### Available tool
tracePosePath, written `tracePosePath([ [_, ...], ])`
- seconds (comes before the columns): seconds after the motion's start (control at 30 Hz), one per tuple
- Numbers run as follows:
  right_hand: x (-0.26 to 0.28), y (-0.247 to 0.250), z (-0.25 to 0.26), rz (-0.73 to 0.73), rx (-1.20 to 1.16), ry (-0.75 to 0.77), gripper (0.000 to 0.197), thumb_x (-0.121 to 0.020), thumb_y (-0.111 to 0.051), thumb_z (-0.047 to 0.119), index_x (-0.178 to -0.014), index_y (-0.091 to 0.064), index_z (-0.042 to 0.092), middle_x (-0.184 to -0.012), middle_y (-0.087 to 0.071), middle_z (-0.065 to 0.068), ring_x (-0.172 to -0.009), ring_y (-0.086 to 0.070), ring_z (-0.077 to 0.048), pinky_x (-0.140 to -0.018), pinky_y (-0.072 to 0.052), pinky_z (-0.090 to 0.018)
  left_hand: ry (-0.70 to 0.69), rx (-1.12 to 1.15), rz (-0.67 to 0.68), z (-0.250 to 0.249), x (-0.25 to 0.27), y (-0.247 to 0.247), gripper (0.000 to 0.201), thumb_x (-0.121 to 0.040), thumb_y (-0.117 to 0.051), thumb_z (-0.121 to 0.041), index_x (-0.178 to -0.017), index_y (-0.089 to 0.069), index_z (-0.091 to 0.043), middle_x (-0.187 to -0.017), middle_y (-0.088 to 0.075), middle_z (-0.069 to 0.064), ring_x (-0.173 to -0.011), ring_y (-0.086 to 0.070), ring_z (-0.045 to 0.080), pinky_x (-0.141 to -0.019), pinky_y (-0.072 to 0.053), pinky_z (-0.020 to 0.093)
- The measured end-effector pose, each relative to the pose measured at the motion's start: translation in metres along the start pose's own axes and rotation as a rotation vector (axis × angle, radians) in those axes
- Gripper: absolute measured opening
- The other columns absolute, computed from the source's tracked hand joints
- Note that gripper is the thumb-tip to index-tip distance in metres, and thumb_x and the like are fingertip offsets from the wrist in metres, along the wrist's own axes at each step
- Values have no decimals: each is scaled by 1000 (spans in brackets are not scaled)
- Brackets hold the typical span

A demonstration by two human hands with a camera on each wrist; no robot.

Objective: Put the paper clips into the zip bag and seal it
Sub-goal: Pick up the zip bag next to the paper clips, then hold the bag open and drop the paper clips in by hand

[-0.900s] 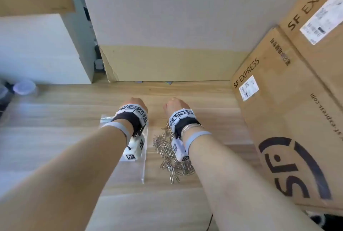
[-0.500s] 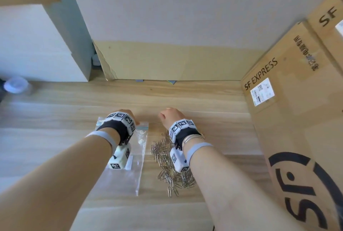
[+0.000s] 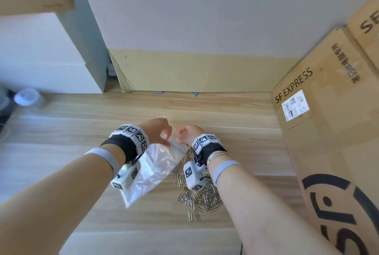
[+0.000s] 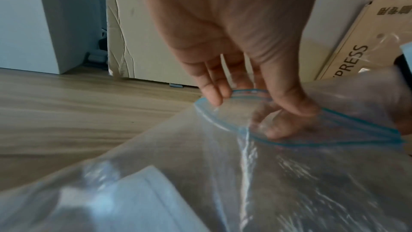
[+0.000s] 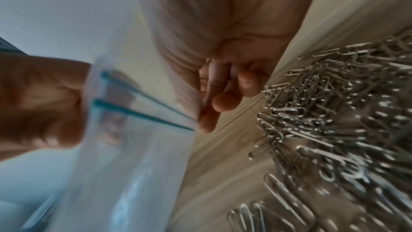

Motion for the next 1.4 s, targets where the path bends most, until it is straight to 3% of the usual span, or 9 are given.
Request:
tracePosePath([
  [0.13,15,-3,-16,-98,48,20,13,-81,-61,12,-91,-55,19,-88,-59,3,-77,-56,-16,-61,-41,-21,13,5,-134,9,15,3,31,-67,-73,-39,-60,-46,-28,-133,-34,-4,-114,-34,16,-101,-40,37],
  [0.27,30,-3,-33,-200,66,58,7,-85,-58,16,-90,-53,17,-94,-64,-3,-73,-55,-15,-60,-43,-21,33,101,-138,19,24,-5,36,-71,-74,-29,-56,-41,-26,-144,-33,0,-110,-48,20,-96,-40,34],
  [0.37,41,3,-55,-286,175,6,38,-83,-60,34,-117,-46,23,-130,-49,-6,-113,-49,-24,-89,-45,-37,-12,109,-131,20,25,-15,38,-75,-71,-26,-58,-37,-27,-131,-53,4,-108,-52,21,-87,-39,27],
  [0.43,48,2,-74,-221,274,-118,72,-73,-66,50,-132,-28,39,-149,-19,-2,-136,-18,-34,-105,-25,-60,-24,108,-166,21,27,-19,38,-75,-71,-27,-59,-36,-27,-128,-55,3,-108,-53,22,-85,-39,26],
  [0.6,50,-21,-88,-67,418,-143,109,-57,-67,68,-135,7,52,-152,17,6,-138,3,-38,-104,-13,-66,-52,141,-186,27,28,-32,39,-74,-72,-29,-60,-36,-28,-135,-51,-3,-111,-53,18,-87,-38,23],
  [0.77,43,-37,-76,-106,582,23,91,-61,-64,69,-134,-12,51,-152,-2,5,-134,-12,-33,-102,-26,-56,-55,202,-213,31,24,-38,40,-69,-76,-27,-60,-37,-29,-138,-47,-4,-117,-49,18,-87,-32,19],
  [0.93,41,-29,-66,-186,521,182,45,-83,-59,37,-125,-42,31,-145,-25,-4,-130,-26,-31,-102,-35,-45,-62,249,-206,36,25,-39,42,-66,-79,-26,-59,-38,-28,-138,-48,-3,-115,-51,18,-91,-42,26],
  [1.13,34,-29,-64,-243,443,237,15,-88,-52,31,-99,-55,22,-118,-54,-8,-105,-54,-26,-88,-49,-39,-47,244,-241,34,25,-38,42,-68,-78,-27,-59,-36,-27,-138,-48,-6,-89,-48,9,-85,-37,20],
  [1.4,32,-21,-64,-166,349,211,21,-87,-56,15,-109,-56,14,-115,-54,-10,-89,-58,-25,-82,-51,-40,-48,247,-263,31,30,-38,44,-70,-76,-26,-60,-34,-27,-136,-50,-6,-75,-46,6,-72,-34,14],
])
Point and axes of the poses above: each hand's wrist, its own x-axis away from the middle knuckle, its own y-axis out of the back of the hand, z = x × y, the point moved 3 cm from there along -x, towards the middle knuckle
